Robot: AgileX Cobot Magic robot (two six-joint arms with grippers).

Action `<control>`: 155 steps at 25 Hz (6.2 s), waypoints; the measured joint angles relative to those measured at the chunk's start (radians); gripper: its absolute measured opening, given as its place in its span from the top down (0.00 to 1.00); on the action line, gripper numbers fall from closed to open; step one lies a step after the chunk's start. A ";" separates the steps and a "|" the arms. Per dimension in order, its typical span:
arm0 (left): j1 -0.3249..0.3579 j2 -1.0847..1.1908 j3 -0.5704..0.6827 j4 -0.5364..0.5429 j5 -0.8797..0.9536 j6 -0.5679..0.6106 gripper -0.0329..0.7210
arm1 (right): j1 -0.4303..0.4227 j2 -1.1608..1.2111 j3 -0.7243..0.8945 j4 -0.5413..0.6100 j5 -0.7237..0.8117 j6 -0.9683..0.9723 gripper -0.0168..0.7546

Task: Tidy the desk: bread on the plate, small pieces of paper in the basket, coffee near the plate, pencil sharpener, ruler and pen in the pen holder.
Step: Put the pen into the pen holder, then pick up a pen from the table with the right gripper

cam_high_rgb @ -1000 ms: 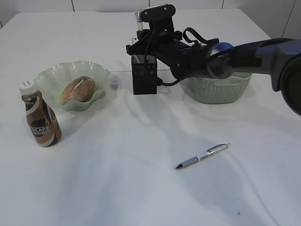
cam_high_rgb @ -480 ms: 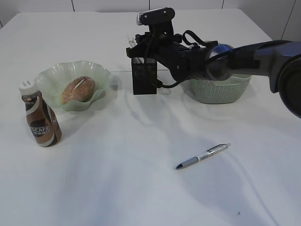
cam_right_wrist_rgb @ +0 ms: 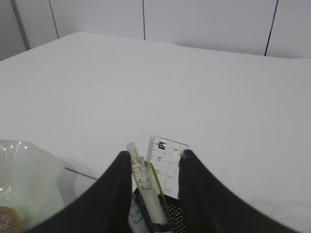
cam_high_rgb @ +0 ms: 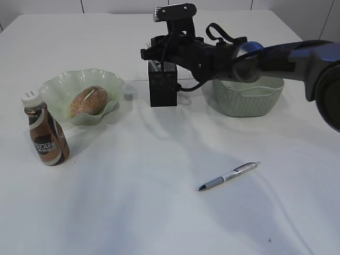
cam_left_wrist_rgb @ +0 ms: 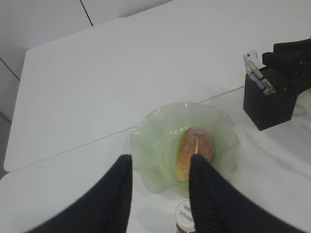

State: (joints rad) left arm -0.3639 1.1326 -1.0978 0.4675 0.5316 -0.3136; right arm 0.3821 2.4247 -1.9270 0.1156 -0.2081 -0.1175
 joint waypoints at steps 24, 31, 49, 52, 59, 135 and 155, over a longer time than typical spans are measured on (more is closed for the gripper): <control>0.000 0.000 0.000 0.000 0.000 0.000 0.59 | 0.000 -0.259 -0.064 -0.063 0.669 0.004 0.61; 0.000 0.000 0.000 0.000 -0.002 0.000 0.59 | 0.000 -0.333 -0.066 -0.084 0.905 0.092 0.61; 0.000 0.000 0.000 -0.033 0.011 0.000 0.59 | 0.000 -0.428 -0.068 -0.260 1.380 0.470 0.67; 0.000 0.000 0.000 -0.039 0.015 0.000 0.59 | 0.000 -0.448 -0.068 -0.260 1.431 0.472 0.69; 0.000 0.000 0.000 -0.044 0.033 0.000 0.59 | 0.002 -0.500 -0.017 -0.179 1.450 0.423 0.69; 0.000 0.000 0.000 -0.128 0.297 0.000 0.59 | 0.010 -0.536 0.668 -0.053 1.082 1.280 0.36; 0.000 0.000 0.000 -0.102 0.337 0.000 0.59 | 0.010 -0.487 0.668 -0.133 1.034 1.418 0.36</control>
State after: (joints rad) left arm -0.3639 1.1326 -1.0978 0.3657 0.8685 -0.3136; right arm 0.3919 1.9375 -1.2588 -0.0174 0.8262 1.3005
